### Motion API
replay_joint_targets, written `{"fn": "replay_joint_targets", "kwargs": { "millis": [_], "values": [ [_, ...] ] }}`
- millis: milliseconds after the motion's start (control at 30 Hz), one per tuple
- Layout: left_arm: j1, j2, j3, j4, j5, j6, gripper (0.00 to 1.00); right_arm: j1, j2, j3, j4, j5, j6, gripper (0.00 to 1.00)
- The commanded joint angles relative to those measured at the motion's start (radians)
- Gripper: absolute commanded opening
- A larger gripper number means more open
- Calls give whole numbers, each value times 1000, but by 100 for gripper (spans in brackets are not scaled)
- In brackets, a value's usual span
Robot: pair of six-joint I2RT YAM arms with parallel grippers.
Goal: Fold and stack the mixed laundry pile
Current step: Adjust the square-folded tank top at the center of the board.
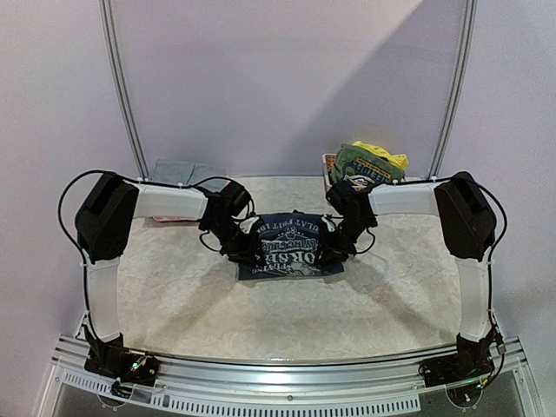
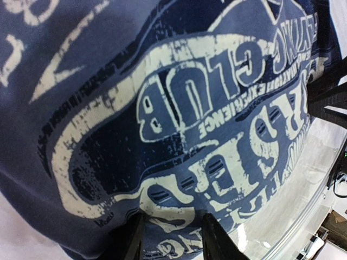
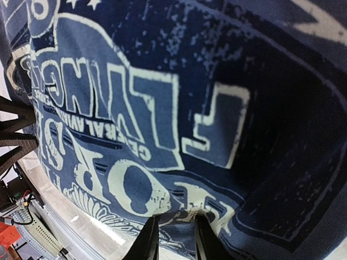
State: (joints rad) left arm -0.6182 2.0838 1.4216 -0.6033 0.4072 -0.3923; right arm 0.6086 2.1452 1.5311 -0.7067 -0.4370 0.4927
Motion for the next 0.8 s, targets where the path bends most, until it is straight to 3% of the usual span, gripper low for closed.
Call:
{"fn": "replay_joint_targets", "kwargs": {
  "millis": [0, 267, 533, 767],
  "values": [
    [-21, 27, -64, -7, -36, 10, 36, 1, 20, -83, -22, 34, -4, 23],
    [-34, -16, -68, -38, -68, 13, 35, 0, -15, -111, -29, 46, -1, 23],
    [-34, -168, -41, -108, -128, 9, 38, 1, -131, -56, -124, 106, -18, 25],
    [-52, -168, -33, -95, -98, 6, 38, 2, -162, -45, -131, 106, -12, 28]
  ]
}}
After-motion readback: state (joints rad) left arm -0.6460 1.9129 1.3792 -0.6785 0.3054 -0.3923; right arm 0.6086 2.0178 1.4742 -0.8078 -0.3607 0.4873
